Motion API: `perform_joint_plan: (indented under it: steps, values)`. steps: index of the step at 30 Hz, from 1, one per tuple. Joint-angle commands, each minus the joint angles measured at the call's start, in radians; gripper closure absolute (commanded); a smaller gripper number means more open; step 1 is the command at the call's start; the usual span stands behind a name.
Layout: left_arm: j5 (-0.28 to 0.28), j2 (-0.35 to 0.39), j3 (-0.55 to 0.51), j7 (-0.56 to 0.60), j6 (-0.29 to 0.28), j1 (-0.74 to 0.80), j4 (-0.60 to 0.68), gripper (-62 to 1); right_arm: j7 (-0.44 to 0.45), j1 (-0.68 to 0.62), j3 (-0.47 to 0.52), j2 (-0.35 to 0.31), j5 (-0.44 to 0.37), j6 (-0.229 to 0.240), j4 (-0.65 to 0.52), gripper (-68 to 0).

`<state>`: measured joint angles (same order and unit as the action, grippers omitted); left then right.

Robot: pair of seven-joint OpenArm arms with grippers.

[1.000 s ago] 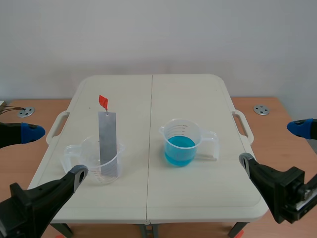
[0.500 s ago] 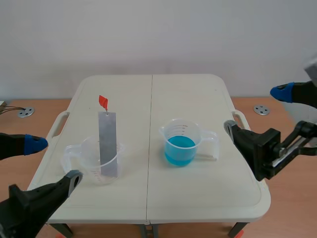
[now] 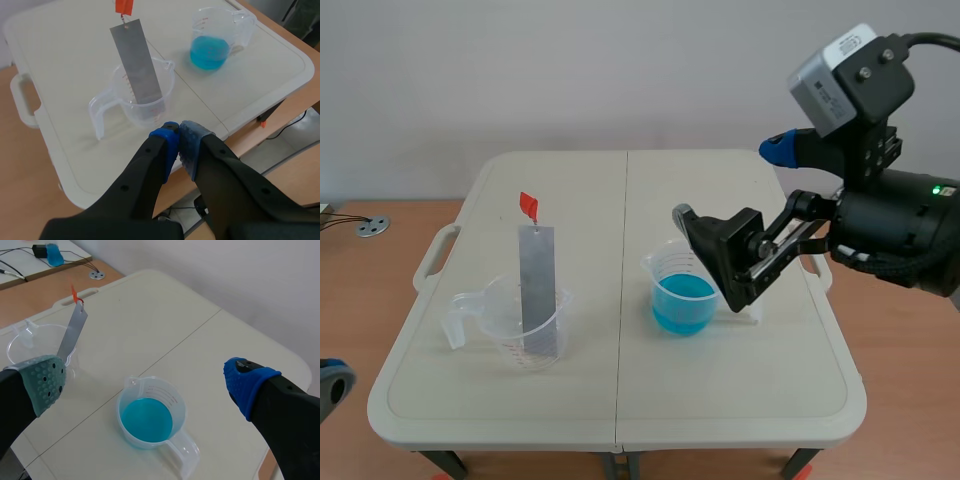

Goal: Hold the metal plate by the orange handle, dip it into the blue solution, take it out and point at it, then put the plate back in the beaker on the left.
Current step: 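Lift the metal plate out of the left beaker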

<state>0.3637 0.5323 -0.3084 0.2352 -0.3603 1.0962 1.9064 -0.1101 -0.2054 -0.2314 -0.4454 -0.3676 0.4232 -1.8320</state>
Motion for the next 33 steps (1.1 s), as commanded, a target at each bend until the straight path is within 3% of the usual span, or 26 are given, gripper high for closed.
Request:
perform_joint_plan:
  steps: [1,8,10,29,33]
  values:
    - [0.006,-0.005,-0.011,0.037,-0.001,0.032,0.007,-3.4,0.014,0.032,-0.013,0.018,0.006,-0.004,0.027,-66.3]
    - [0.000,-0.005,-0.041,0.089,0.001,0.145,0.005,-3.4,0.014,0.142,-0.100,0.098,0.055,-0.004,0.150,-66.3]
    - [-0.020,-0.005,-0.041,0.089,0.002,0.148,0.000,-3.4,0.015,0.171,-0.120,0.119,0.055,-0.004,0.180,-66.3]
    - [-0.020,-0.005,-0.041,0.089,0.003,0.148,-0.010,-3.4,0.034,0.422,-0.301,0.278,0.139,-0.003,0.495,-66.3]
    - [-0.020,-0.005,-0.041,0.089,0.003,0.148,-0.010,-3.4,0.046,0.464,-0.331,0.313,0.159,0.016,0.560,-66.3]
